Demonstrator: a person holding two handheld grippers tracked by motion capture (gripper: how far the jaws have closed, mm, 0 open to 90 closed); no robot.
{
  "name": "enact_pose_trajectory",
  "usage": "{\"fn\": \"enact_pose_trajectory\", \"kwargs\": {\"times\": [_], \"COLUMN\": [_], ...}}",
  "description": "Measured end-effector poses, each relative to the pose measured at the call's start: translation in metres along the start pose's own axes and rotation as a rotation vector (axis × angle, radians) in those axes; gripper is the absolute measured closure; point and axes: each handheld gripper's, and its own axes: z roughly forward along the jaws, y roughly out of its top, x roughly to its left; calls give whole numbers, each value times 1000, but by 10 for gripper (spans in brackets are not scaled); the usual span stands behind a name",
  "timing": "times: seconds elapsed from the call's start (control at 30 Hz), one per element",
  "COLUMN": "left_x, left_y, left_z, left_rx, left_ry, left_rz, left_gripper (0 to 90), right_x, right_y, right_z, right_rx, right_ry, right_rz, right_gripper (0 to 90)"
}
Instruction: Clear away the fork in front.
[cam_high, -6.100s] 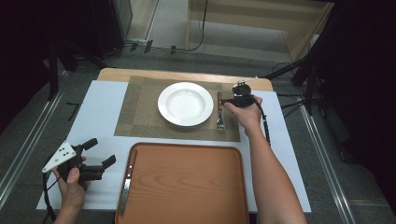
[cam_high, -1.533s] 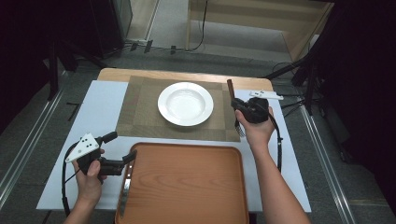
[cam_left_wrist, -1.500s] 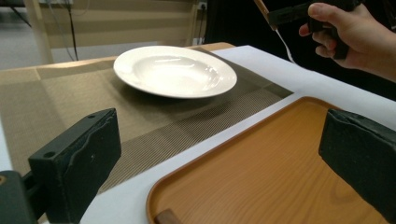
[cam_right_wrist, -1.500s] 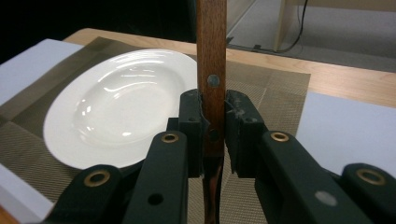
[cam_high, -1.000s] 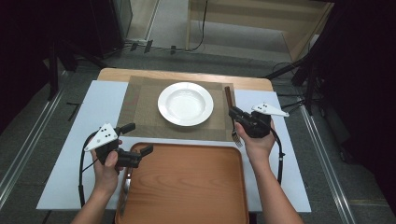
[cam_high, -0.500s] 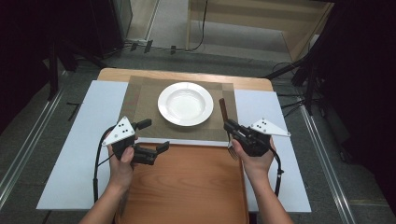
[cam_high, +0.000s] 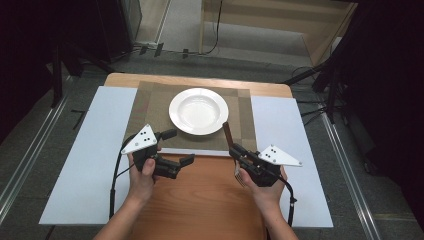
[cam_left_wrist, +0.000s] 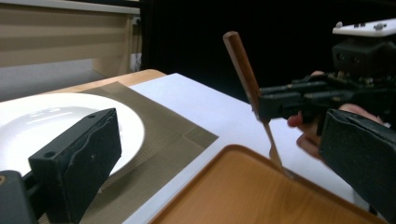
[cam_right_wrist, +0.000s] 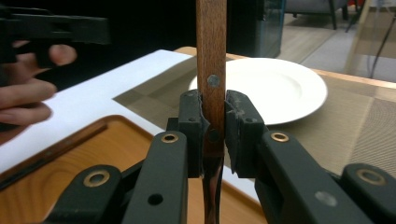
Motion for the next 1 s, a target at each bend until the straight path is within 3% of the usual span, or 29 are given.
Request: {"fn": "enact_pose_trajectory", "kwargs": {"times": [0.17,0.27,0.47,0.8,1.0], "left_x": [-7,-12,-22,-32,-33], "left_y": [1,1,2,4,3], "left_z": [8,13,24,33,37], "left_rx": [-9,0,28,64,69], "left_ry": [10,15,33,14,-2], "left_rz": [-42,-58,-82,-121,-174], "left_gripper": [126,149,334,498,574], "right_x": [13,19,32,46,54], "right_y": [-3,-5,-5,-6,-9], "right_z": [2,3,5,8,10], "right_rx": [3,7,0,-7,-6], "right_ry": [24,34,46,53,38], "right_rz": [-27,-38,-62,-101,-139], "right_gripper": [765,765,765,765,764]}}
